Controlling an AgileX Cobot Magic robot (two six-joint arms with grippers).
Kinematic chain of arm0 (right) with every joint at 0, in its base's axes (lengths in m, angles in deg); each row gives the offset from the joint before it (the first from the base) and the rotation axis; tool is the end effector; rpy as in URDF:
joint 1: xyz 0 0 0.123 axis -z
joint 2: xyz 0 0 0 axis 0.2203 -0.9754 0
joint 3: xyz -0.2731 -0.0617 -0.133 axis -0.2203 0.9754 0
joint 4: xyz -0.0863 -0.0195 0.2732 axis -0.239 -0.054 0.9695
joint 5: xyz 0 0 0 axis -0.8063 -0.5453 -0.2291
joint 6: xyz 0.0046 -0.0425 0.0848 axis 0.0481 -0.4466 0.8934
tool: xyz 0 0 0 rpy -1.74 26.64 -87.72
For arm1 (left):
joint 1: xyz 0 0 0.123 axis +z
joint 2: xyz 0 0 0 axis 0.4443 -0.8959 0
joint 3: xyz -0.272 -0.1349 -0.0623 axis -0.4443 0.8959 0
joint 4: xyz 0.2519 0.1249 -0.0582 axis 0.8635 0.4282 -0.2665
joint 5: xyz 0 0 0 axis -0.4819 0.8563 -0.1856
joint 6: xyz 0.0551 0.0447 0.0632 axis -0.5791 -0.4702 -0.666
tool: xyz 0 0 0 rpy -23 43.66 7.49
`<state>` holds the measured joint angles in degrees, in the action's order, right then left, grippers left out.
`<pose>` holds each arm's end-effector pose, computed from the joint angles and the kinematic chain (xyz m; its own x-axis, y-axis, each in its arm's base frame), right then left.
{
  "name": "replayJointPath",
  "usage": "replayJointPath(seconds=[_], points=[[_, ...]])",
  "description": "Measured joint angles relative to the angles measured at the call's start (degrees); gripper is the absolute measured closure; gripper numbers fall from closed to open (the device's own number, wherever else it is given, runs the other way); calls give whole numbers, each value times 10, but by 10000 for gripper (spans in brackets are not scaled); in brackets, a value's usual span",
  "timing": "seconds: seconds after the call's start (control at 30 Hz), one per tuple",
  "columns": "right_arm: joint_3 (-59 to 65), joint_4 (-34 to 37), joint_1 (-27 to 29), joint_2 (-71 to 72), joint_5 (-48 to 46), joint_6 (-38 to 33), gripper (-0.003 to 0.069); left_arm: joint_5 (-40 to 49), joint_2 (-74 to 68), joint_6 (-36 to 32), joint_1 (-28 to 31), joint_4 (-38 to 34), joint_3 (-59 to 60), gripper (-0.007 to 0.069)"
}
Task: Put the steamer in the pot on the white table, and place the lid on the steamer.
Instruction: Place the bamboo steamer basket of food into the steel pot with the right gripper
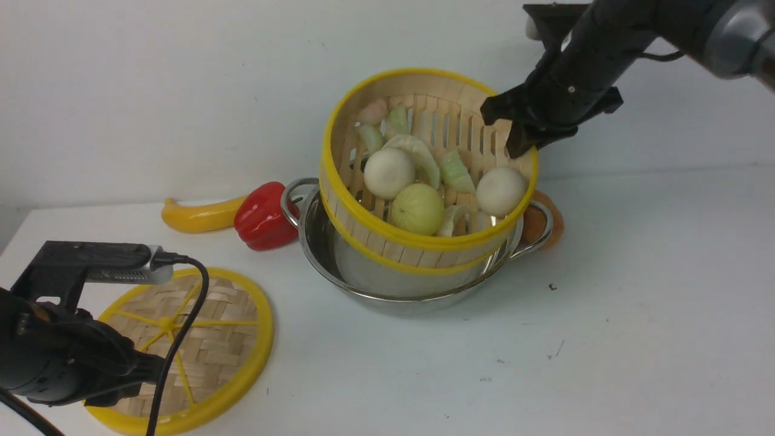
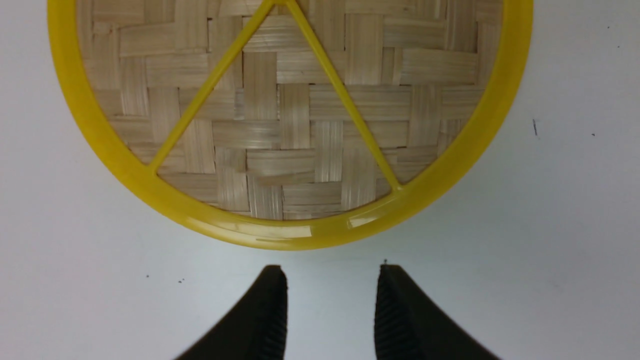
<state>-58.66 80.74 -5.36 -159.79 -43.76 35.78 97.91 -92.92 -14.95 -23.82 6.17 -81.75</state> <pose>0.5034 0.1833 0.2916 -0.9165 -0.2059 -0.3430 -0.2881 0.9345 0.2089 0.2562 0.0062 0.2311 -0.9126 0.0164 -0.4085 0.0299 0.9992 -0.0267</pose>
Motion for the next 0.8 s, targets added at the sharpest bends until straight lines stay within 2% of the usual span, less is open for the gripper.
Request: replayJointPath(seconds=[0.3, 0.8], points=[[-87, -5, -2, -95, 2, 6, 605, 0, 0, -19, 0, -21, 0, 383], [-90, -18, -18, -147, 8, -1, 605, -4, 0, -19, 0, -23, 0, 383]])
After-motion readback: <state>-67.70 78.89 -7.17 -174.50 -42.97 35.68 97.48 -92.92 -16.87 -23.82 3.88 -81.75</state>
